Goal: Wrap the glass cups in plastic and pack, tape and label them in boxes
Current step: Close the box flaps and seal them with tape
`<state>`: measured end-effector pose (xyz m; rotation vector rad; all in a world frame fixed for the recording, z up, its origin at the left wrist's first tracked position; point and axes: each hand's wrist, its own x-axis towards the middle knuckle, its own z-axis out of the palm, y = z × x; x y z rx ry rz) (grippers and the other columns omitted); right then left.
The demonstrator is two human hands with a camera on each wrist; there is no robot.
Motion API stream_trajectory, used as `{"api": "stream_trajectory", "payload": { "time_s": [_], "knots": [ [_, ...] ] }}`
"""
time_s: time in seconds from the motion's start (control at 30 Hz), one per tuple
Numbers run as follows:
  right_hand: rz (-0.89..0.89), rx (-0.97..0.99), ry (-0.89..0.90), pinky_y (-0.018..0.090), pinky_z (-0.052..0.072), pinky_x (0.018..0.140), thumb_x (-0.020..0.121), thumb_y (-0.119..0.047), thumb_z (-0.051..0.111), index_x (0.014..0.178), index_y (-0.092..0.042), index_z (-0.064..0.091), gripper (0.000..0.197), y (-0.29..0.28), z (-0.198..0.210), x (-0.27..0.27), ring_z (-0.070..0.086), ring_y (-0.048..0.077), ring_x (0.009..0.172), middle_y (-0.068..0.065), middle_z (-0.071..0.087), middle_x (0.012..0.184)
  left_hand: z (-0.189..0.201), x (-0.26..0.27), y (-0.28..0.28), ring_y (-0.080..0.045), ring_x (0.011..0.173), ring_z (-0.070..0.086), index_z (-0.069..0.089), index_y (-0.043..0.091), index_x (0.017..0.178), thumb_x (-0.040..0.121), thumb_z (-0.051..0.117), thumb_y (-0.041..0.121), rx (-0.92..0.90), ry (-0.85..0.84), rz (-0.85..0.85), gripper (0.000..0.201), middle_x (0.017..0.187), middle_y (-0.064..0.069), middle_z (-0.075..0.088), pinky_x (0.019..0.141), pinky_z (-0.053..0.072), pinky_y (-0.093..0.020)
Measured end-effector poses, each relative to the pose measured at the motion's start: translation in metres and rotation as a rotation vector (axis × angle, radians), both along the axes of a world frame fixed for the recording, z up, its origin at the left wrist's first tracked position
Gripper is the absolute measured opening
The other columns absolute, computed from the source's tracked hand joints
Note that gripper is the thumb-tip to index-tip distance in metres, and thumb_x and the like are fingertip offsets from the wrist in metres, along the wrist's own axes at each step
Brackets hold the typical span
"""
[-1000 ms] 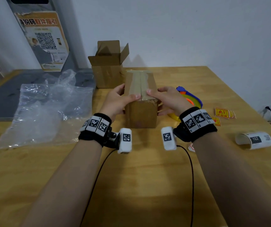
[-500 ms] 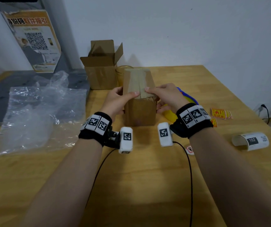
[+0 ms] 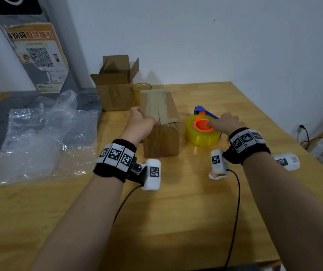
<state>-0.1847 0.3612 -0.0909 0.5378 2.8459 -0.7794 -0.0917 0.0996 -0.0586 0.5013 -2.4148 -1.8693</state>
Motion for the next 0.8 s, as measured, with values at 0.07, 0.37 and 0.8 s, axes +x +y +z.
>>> {"api": "stream_trajectory", "payload": {
  "time_s": [0.07, 0.37, 0.8],
  "knots": [
    [-0.008, -0.111, -0.054, 0.053, 0.051, 0.103, 0.081, -0.057, 0.078, 0.153, -0.003, 0.033, 0.1, 0.004, -0.008, -0.006, 0.05, 0.041, 0.132, 0.021, 0.044, 0.148, 0.0, -0.003, -0.001, -0.027, 0.127, 0.051, 0.02, 0.022, 0.157, 0.099, 0.066, 0.025, 0.015, -0.008, 0.011, 0.074, 0.151, -0.005, 0.044, 0.093, 0.046, -0.042],
    [-0.006, -0.414, 0.056, 0.043, 0.06, 0.068, 0.088, -0.024, 0.077, 0.106, 0.001, 0.061, 0.034, 0.01, -0.012, 0.011, 0.069, 0.035, 0.08, 0.018, 0.067, 0.096, 0.004, 0.004, 0.001, -0.023, 0.114, 0.049, 0.025, 0.02, 0.156, 0.1, 0.064, 0.032, 0.049, -0.029, 0.049, 0.069, 0.147, -0.003, 0.046, 0.085, 0.042, -0.042],
    [0.281, -0.668, 0.599, 0.038, 0.058, 0.078, 0.085, -0.006, 0.077, 0.121, -0.017, 0.063, 0.041, -0.019, 0.066, 0.053, 0.066, 0.021, 0.1, 0.004, 0.067, 0.109, 0.081, 0.04, 0.019, -0.012, 0.068, 0.057, 0.076, 0.024, 0.092, 0.102, 0.054, 0.044, 0.001, 0.165, -0.138, 0.031, 0.082, 0.008, 0.068, 0.056, 0.036, -0.028]
  ]
}}
